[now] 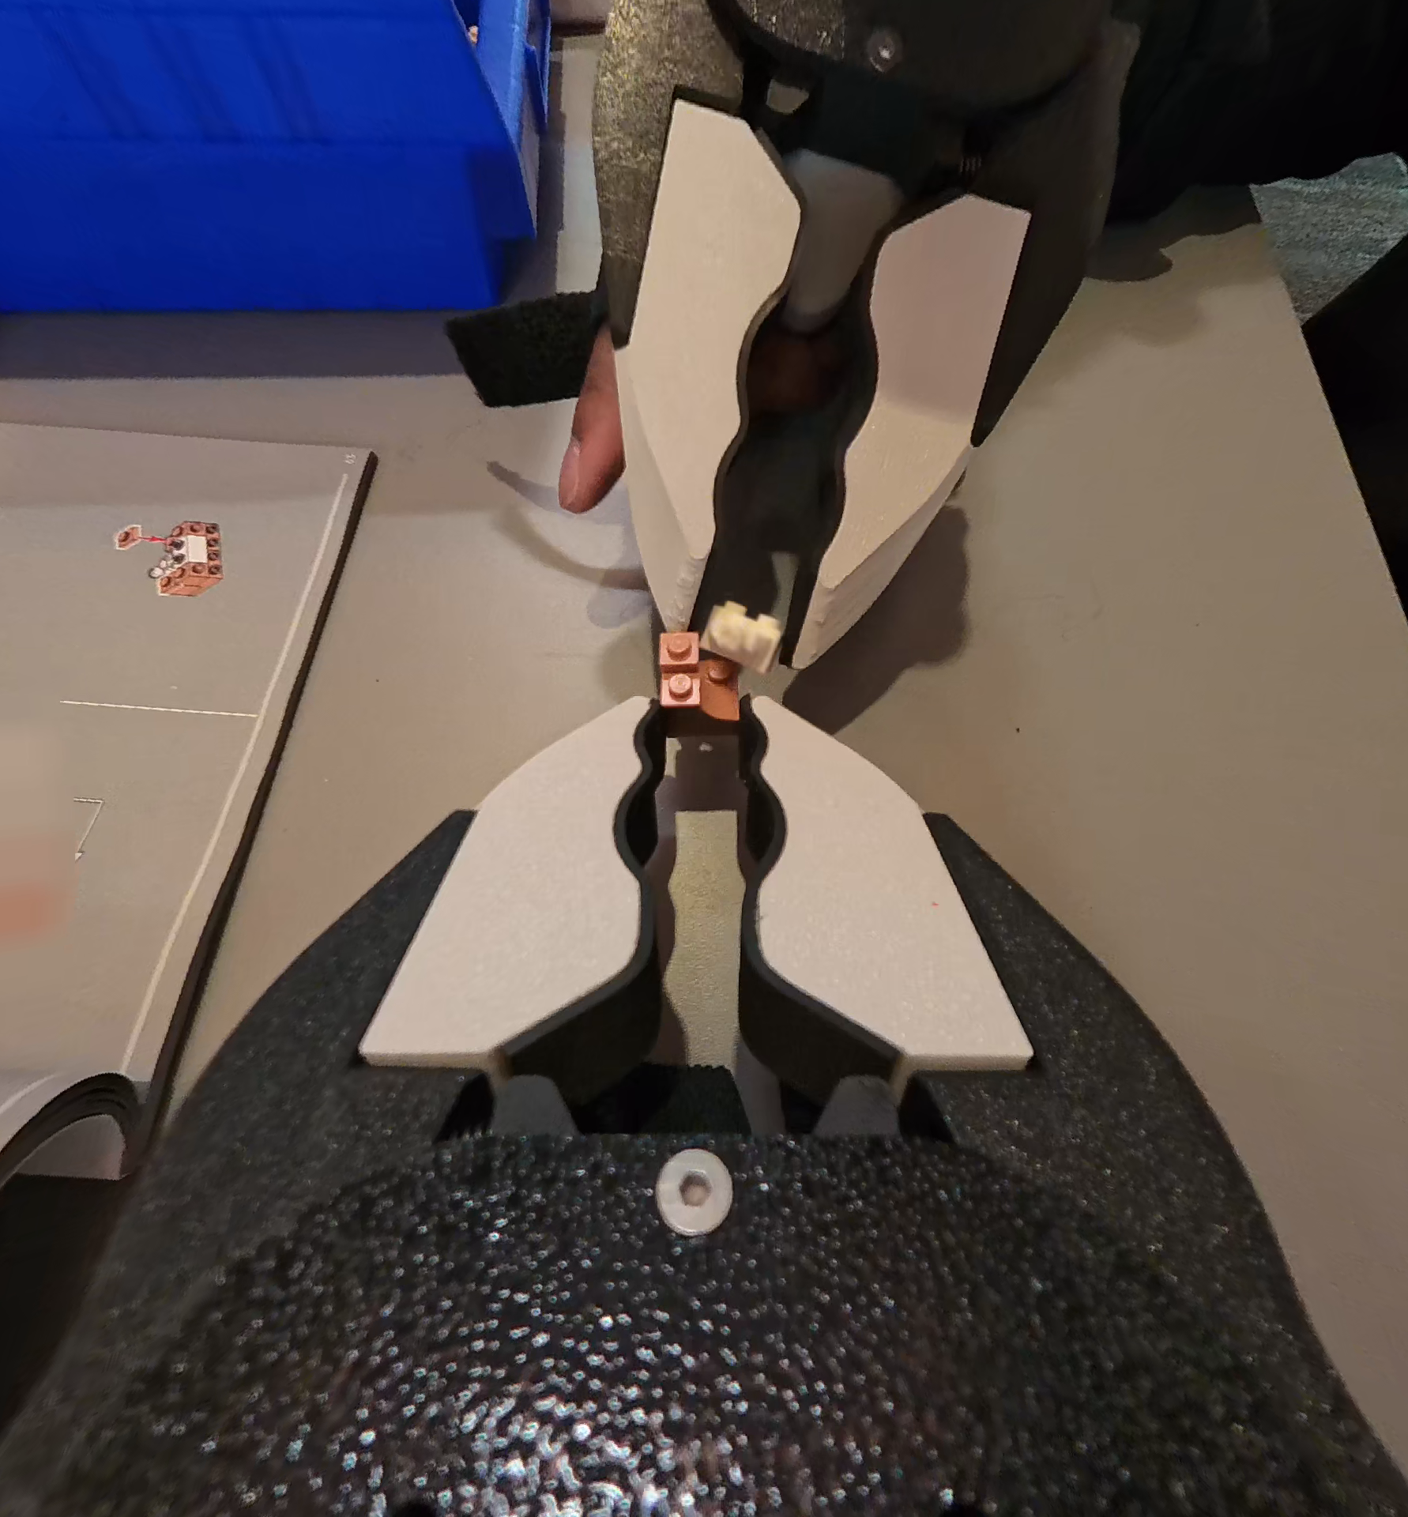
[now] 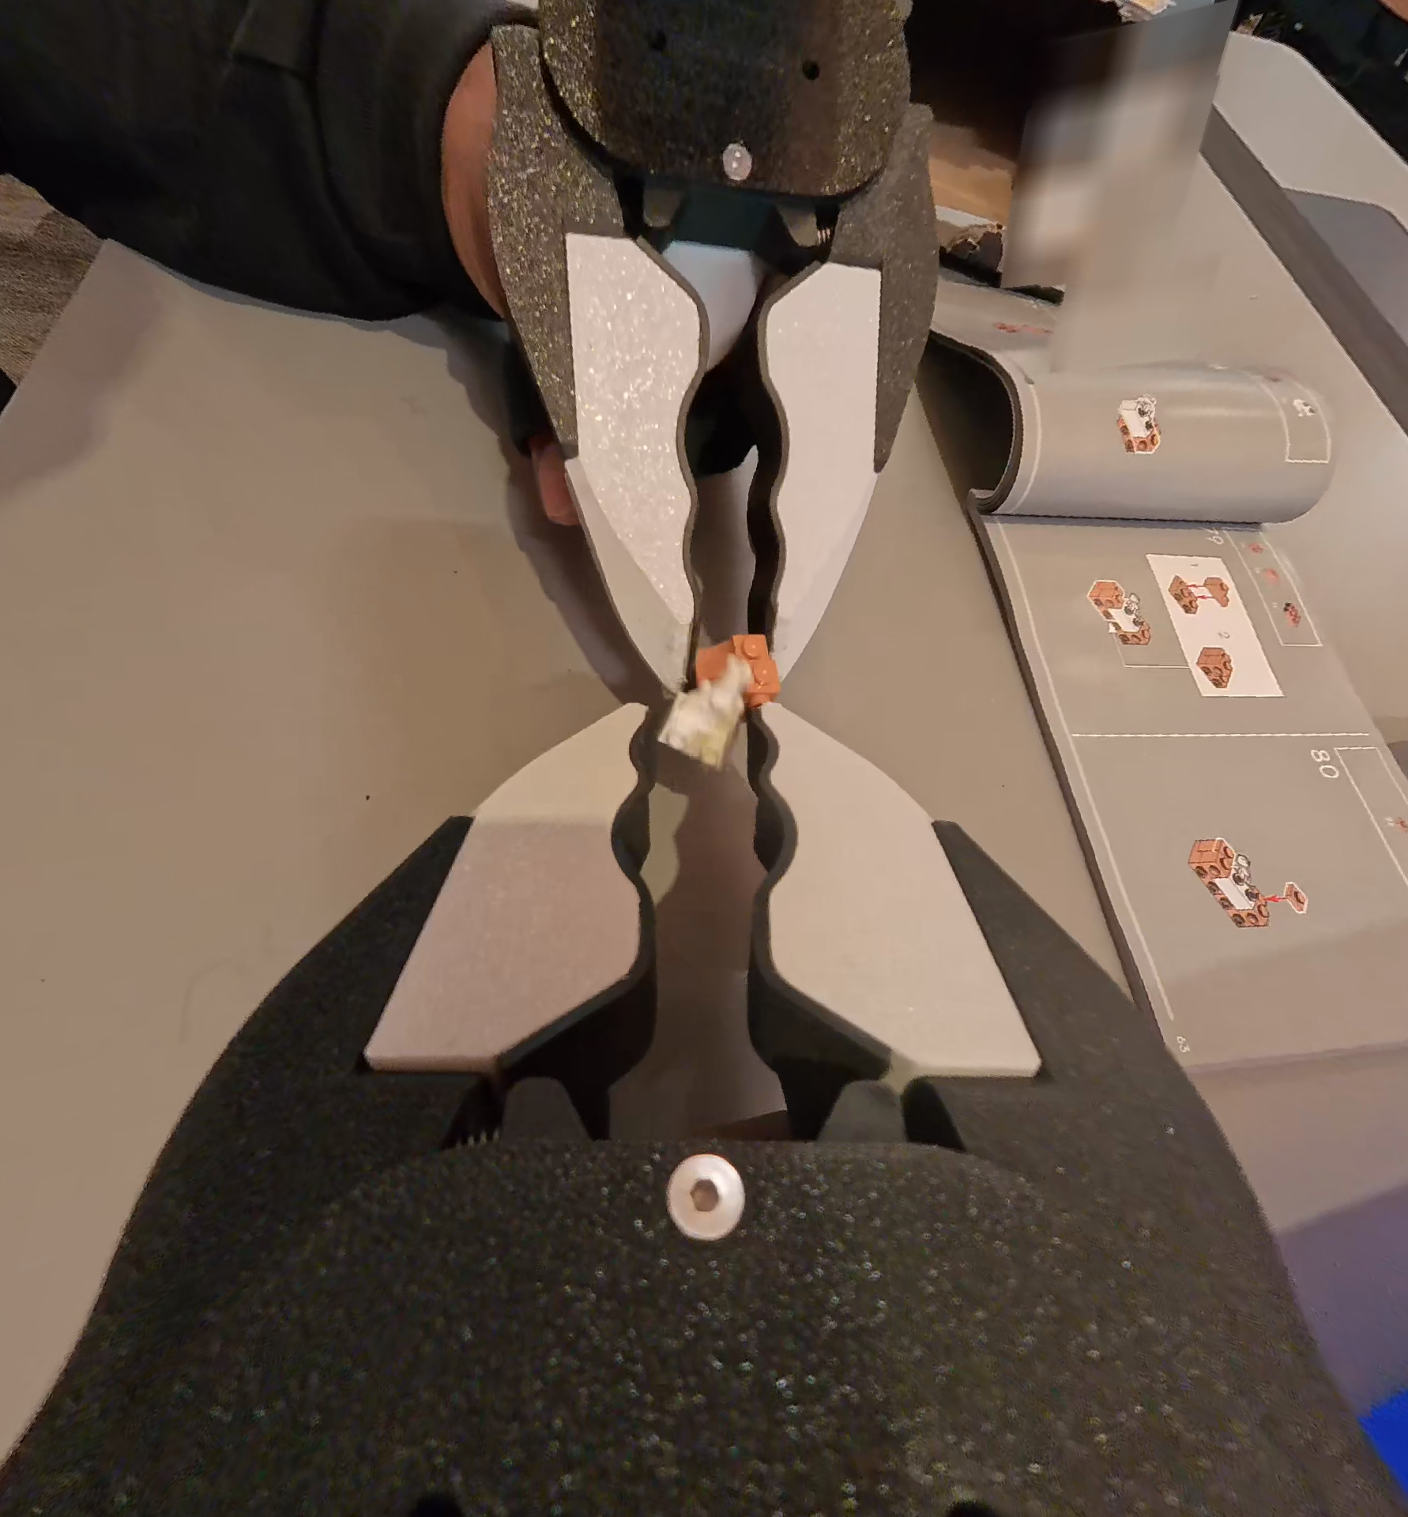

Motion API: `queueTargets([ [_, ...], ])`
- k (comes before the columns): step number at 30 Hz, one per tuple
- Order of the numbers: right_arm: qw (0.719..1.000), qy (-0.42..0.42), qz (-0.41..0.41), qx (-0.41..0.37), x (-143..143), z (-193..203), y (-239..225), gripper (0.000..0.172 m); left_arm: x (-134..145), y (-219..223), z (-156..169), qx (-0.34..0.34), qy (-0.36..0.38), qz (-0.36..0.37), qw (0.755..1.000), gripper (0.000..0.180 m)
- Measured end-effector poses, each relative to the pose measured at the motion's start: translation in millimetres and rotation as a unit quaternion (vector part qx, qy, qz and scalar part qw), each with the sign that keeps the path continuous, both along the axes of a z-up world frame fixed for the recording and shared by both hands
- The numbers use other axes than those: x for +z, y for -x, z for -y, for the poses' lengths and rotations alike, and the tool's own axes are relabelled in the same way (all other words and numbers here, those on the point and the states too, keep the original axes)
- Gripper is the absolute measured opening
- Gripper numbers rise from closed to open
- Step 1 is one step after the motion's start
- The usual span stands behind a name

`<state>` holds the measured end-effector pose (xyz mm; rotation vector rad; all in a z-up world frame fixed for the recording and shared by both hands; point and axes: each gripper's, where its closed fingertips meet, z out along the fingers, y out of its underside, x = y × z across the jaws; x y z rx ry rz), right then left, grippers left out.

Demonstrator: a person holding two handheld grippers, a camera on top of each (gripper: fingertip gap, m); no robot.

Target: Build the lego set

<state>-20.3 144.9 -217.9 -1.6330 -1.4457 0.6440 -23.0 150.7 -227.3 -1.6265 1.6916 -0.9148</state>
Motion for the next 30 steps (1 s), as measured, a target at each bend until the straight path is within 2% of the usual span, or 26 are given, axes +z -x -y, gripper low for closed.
queueTargets([
  [9, 0.999, -0.016, 0.042, 0.003, -11, 2, 0, 0.025, -11, 2, -2, 0.008, -0.015, -0.035, 0.999, 0.016],
  [16, 0.996, -0.007, 0.086, 0.004, -20, 4, -10, 0.030, -27, 8, -1, 0.018, -0.004, -0.095, 0.995, 0.016],
  [24, 0.990, 0.024, 0.123, 0.063, -23, 27, -38, 0.032, -27, 9, -1, 0.020, 0.005, -0.095, 0.995, 0.016],
  [30, 0.992, 0.031, 0.108, 0.058, -23, 22, -42, 0.024, -26, 10, 1, 0.015, 0.019, -0.091, 0.996, 0.018],
])
